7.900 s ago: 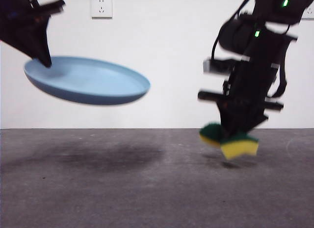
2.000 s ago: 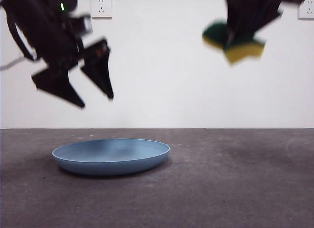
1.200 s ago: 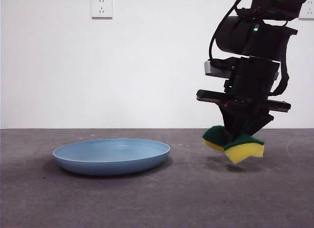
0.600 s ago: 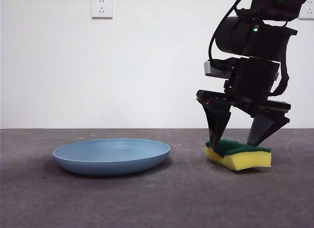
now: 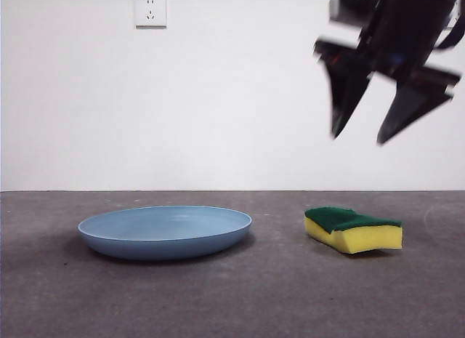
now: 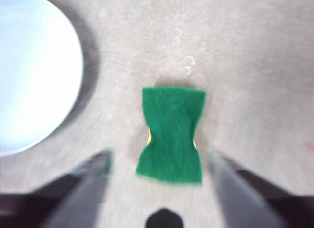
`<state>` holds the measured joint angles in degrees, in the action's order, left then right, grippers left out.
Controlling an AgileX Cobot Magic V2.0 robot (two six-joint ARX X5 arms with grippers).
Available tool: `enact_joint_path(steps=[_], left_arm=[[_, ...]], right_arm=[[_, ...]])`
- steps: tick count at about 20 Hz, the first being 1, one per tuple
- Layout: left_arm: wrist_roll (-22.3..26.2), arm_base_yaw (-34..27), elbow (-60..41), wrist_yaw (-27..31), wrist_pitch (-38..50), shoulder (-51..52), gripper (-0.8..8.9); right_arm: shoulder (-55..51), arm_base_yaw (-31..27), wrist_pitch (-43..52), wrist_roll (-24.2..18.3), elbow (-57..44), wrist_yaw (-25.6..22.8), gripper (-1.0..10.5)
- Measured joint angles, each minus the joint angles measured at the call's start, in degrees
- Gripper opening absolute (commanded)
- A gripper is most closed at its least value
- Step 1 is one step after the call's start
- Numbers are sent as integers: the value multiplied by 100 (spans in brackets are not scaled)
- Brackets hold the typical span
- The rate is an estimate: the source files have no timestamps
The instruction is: Pick up the plate,pick up the cloth,clean the plate with the cloth
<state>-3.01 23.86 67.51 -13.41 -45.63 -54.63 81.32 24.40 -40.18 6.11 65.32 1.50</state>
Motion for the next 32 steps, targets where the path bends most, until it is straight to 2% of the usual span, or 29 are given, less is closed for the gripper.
enact_joint_path(steps=[2,7,10,12,15,19,21,23,32], left_arm=[[26,0,0,107,0,0,-28],[323,0,0,590,50,0,-8],[577,46,-7,632,229,50,-8],[656,111,-232,634,671,247,-8],[695,168,-1045,706,1512,645,-8],[695,181,-2669,726,2802,1322,-8],[673,197,-3180,726,3167,1541,-8],[634,221,-3456,726,3228,1626,-7],[592,225,-3467,730,2588,1609,-2]], right_arm=[[-468,2,-205,11,0,2,-13],[-1648,227,-192,13,0,-68,-12],[-2321,544,44,11,-68,-730,-12],[-2793,782,372,11,-345,-1137,-12],[-3403,970,774,7,-994,-1217,-12],[-4072,1097,1419,-13,-2184,-1224,-12],[-4258,1123,1751,-13,-2564,-1222,-12],[-4282,1123,1779,-7,-2699,-1224,-5],[-4234,1121,1829,11,-2704,-1222,2]])
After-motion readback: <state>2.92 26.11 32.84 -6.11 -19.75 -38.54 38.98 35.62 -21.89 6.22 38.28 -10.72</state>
